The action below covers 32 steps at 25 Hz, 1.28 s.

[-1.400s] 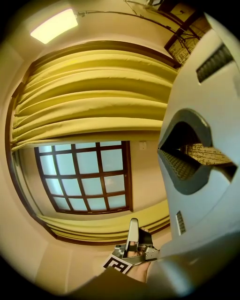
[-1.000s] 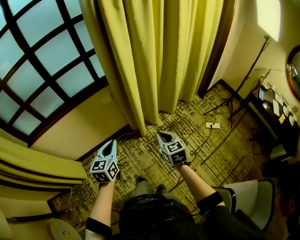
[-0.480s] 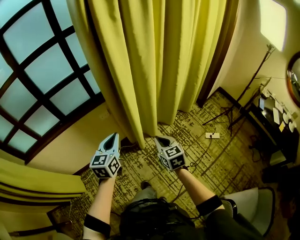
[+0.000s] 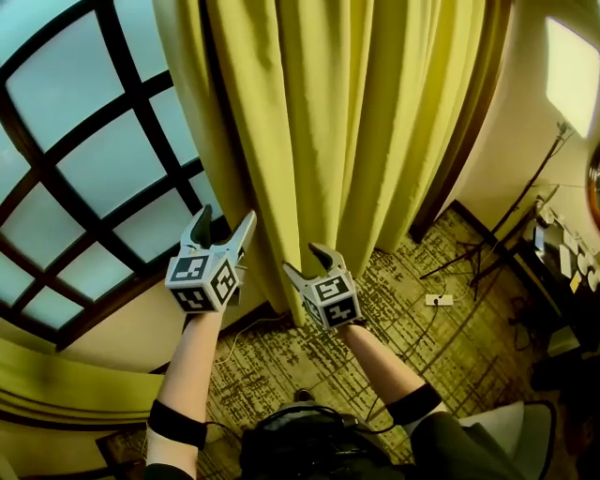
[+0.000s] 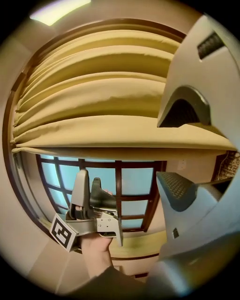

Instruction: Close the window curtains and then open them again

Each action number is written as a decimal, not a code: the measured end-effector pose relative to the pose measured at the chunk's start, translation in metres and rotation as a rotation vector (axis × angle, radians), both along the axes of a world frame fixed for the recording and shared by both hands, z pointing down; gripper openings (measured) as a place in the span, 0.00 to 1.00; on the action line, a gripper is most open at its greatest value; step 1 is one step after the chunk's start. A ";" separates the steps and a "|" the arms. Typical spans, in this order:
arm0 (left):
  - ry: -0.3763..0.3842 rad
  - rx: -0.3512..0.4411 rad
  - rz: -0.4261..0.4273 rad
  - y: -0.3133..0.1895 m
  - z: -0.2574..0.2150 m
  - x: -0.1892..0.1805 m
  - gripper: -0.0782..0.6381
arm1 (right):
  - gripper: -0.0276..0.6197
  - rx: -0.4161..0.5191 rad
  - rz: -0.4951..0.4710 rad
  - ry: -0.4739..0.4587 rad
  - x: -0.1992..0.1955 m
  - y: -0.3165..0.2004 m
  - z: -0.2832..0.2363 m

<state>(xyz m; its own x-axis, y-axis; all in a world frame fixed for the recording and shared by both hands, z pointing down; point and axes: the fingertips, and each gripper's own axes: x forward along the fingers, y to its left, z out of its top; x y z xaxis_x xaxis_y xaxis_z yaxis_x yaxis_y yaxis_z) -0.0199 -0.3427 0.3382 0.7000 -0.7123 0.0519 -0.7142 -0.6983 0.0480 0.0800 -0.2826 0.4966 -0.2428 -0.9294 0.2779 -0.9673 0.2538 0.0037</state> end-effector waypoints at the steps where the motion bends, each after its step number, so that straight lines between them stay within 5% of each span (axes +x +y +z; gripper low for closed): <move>1: 0.003 0.021 -0.004 -0.012 -0.014 0.002 0.66 | 0.57 0.009 0.000 0.004 -0.004 -0.012 -0.012; 3: -0.004 0.063 -0.010 -0.030 -0.037 0.005 0.75 | 0.67 0.022 -0.001 0.008 -0.012 -0.030 -0.034; 13: 0.004 0.136 -0.008 -0.075 -0.104 0.037 0.85 | 0.86 0.060 0.012 0.015 -0.019 -0.082 -0.080; 29: -0.024 0.162 -0.070 -0.116 -0.139 0.077 0.86 | 0.92 0.124 -0.045 0.056 0.002 -0.145 -0.103; 32: -0.037 0.156 -0.062 -0.118 -0.140 0.090 0.76 | 0.92 0.122 -0.070 0.058 -0.002 -0.156 -0.104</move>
<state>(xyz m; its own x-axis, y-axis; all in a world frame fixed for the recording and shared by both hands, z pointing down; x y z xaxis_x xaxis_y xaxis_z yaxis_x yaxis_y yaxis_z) 0.0697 -0.4609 0.1979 0.6540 -0.7556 -0.0379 -0.7555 -0.6496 -0.0850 0.0782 -0.4390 0.3926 -0.2951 -0.9384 0.1798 -0.9444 0.3150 0.0941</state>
